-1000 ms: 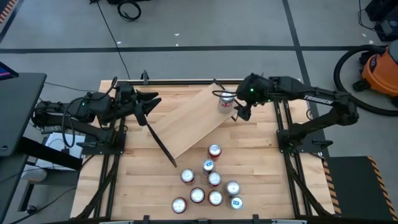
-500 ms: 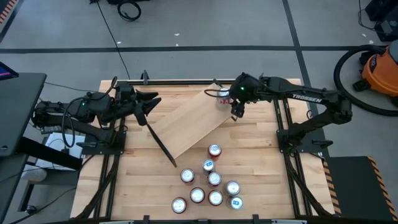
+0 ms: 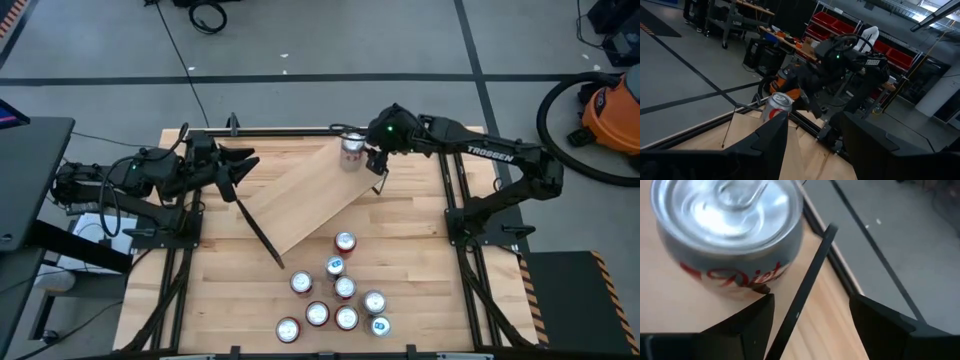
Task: Place canned beverage on shelf
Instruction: Put the top red and silver soda can on the shelf
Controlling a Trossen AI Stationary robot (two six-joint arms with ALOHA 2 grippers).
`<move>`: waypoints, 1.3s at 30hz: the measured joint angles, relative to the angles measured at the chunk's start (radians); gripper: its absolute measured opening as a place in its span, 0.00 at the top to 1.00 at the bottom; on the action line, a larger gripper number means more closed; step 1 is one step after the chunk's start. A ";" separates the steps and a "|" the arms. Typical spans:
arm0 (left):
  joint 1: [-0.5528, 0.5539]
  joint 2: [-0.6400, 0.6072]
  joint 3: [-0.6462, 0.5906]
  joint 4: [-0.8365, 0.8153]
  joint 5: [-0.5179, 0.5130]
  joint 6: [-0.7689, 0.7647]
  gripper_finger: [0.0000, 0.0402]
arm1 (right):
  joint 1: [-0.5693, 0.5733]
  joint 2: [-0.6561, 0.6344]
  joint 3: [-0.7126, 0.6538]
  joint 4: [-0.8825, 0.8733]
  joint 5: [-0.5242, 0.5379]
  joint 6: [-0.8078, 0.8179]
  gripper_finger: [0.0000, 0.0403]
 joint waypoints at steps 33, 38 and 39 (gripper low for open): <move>0.001 0.000 0.000 -0.001 0.008 0.001 0.52 | 0.094 -0.018 0.027 -0.003 0.064 0.086 0.34; 0.001 0.000 0.000 -0.001 0.008 0.001 0.52 | 0.081 0.002 0.027 0.032 0.042 0.082 0.34; 0.001 0.000 0.000 -0.001 0.008 0.001 0.52 | 0.079 0.010 0.027 0.025 0.034 0.083 0.34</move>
